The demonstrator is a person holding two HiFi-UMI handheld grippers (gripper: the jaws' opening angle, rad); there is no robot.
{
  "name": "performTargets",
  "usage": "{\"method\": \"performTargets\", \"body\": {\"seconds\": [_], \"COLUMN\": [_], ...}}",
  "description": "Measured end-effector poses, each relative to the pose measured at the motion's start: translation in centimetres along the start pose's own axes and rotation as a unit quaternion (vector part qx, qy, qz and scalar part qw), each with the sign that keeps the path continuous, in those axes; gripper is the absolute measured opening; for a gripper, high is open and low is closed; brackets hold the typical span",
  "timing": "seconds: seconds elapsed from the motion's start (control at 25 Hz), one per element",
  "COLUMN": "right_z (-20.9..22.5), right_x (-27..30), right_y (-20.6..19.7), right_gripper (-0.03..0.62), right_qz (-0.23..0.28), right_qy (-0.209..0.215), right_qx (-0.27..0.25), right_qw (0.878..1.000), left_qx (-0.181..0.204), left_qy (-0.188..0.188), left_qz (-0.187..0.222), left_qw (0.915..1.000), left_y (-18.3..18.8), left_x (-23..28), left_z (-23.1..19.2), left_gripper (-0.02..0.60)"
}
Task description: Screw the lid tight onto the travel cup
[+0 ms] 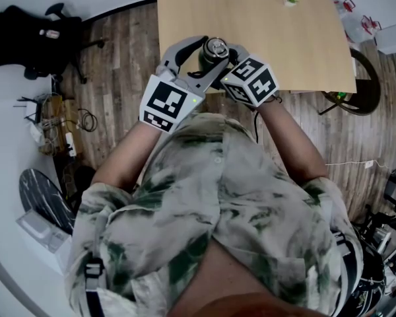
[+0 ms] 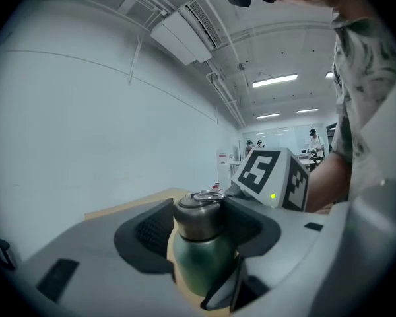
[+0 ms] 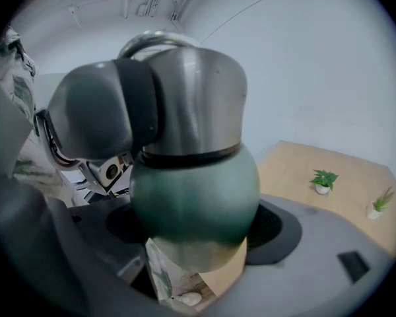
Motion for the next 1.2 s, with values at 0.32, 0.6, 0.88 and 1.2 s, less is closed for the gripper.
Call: {"method": "performTargets", "body": {"seconds": [0.32, 0.6, 0.88, 1.2], "right_z": [-0.52, -0.75, -0.49, 0.16], "right_x": [-0.31, -0.86, -0.82, -0.49], "right_y": [-0.16, -0.04, -0.03, -0.09], "right_gripper": [0.405, 0.405, 0.405, 0.405], "right_qz": [0.002, 0.006, 0.007, 0.006], "right_qy": [0.0, 0.004, 0.002, -0.017], "right_qx": [-0.008, -0.024, -0.02, -0.001], "right_qw": [1.0, 1.0, 1.0, 1.0], "left_qx": [0.009, 0.021, 0.004, -0.012], "left_qy": [-0.052, -0.117, -0.141, -0.042], "left_qz": [-0.008, -0.011, -0.011, -0.009], "left_qw": [0.9986, 0.9928, 0.9899, 0.999], "left_y": [-0.17, 0.05, 0.03, -0.3], "left_x": [-0.42, -0.68, -0.6, 0.11], "left_z": [0.42, 0.74, -0.03, 0.21], "left_gripper": [0.239, 0.238, 0.239, 0.239]}}
Point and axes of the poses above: the fingertips, and each gripper's own axes: x forward along the fingers, z to its right, y out of its top, the point moved 2 cm from there along -x, backward along the fingers, and after that the axes turned 13 degrees about -x, right-handed, at the moved point
